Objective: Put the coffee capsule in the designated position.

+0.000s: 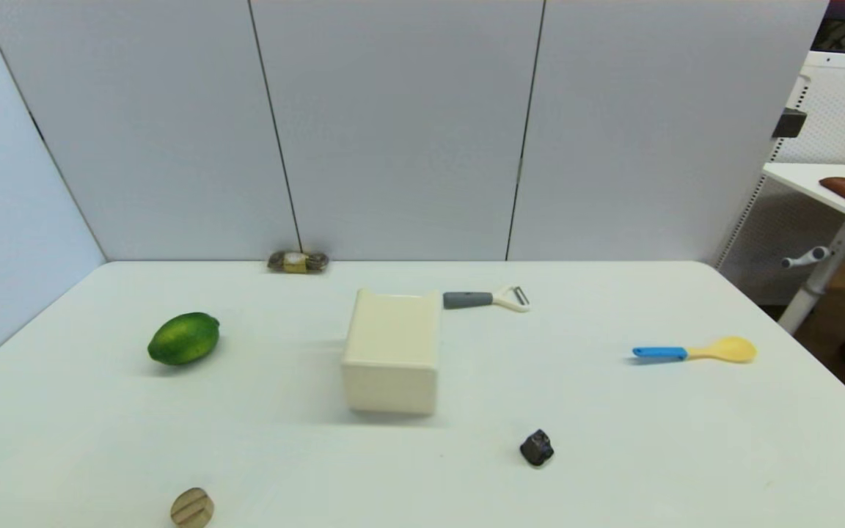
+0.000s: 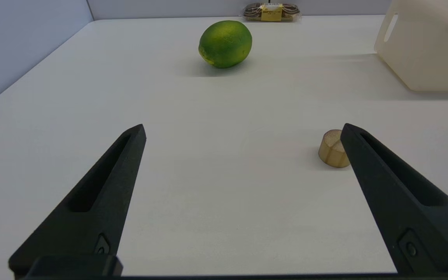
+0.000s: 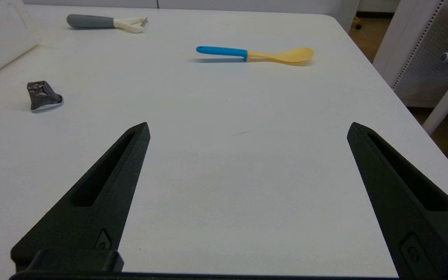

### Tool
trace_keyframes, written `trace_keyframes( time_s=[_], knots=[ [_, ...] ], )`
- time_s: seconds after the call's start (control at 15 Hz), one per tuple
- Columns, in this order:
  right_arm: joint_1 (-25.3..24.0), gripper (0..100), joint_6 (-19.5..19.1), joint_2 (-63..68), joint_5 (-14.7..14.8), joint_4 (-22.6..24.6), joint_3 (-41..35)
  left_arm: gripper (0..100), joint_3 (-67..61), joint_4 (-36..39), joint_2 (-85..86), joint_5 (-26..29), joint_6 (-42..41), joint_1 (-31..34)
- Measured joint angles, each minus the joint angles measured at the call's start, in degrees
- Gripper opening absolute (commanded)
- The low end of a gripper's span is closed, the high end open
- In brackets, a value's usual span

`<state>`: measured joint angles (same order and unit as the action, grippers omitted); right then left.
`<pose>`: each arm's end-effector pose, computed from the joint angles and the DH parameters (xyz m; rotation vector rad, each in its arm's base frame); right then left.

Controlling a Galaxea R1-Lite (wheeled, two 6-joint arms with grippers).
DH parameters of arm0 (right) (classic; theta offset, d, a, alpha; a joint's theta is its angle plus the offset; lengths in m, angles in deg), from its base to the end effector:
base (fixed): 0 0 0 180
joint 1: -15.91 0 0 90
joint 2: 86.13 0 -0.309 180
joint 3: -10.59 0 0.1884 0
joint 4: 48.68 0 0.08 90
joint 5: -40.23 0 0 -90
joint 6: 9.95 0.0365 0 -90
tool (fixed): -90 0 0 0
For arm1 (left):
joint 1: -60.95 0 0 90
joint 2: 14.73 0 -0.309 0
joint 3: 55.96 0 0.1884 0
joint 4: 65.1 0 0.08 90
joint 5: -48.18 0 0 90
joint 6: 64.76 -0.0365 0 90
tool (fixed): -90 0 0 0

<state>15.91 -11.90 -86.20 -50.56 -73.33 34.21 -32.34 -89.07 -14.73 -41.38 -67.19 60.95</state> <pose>-0.0200 0.0005 0.0734 -0.0339 0.0165 0.0141 -0.0199 -0.0003 0.0748 0.0424 0.0059 -0.0078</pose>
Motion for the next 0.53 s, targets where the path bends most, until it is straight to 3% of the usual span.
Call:
trace_keyframes(
  time_s=[0.53],
  knots=[
    [0.0,100,0.1,0.0,0.0,0.0,0.0,100,0.0,0.0,0.0,0.0,0.0,0.0]
  ],
)
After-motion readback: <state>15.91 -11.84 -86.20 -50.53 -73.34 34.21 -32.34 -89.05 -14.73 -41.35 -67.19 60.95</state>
